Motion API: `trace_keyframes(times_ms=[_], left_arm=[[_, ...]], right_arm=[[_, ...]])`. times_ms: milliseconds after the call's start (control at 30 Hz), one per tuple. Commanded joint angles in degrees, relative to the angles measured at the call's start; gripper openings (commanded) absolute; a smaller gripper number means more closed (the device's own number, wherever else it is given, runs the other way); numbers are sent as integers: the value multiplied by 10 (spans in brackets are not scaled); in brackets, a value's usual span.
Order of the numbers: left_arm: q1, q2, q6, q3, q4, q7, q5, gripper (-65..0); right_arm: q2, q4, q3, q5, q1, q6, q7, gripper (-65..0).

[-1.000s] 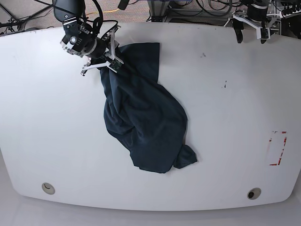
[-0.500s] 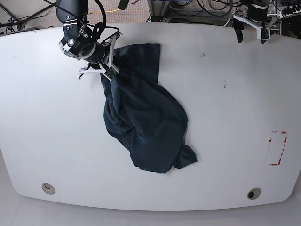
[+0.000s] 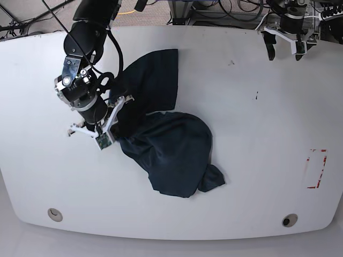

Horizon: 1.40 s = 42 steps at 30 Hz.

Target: Fold the T-shirt properly

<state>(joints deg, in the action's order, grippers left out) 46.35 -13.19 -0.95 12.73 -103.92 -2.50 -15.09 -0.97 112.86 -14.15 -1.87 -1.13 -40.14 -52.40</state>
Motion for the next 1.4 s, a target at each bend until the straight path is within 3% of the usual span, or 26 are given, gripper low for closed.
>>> trace_keyframes(times_ms=[0, 500, 733, 933, 1133, 1267, 1367], left_arm=[[2, -7, 0, 3, -21, 18, 0, -157], [-93, -7, 0, -31, -54, 17, 0, -154], [-186, -3, 0, -36, -54, -69, -1, -156], [-271, -3, 0, -57, -51, -125, -1, -156], [-381, -3, 0, -129, -18, -200, 0, -156], [-439, 0, 0, -177, 44, -208, 0, -156], [-486, 31, 0, -189, 111, -207, 2, -156]], right_arm=[[-2, 11, 0, -10, -75, 1, -33, -650], [-2, 13, 3, -14, -331, 1, -164, -650], [-8, 12, 22, -10, -423, 1, -186, -650], [-28, 14, 58, -10, -469, 1, -186, -650], [-28, 12, 59, -10, -489, 1, -186, -650], [-37, 11, 62, -13, -489, 1, -186, -650], [-45, 11, 82, -10, -489, 1, -186, -650]])
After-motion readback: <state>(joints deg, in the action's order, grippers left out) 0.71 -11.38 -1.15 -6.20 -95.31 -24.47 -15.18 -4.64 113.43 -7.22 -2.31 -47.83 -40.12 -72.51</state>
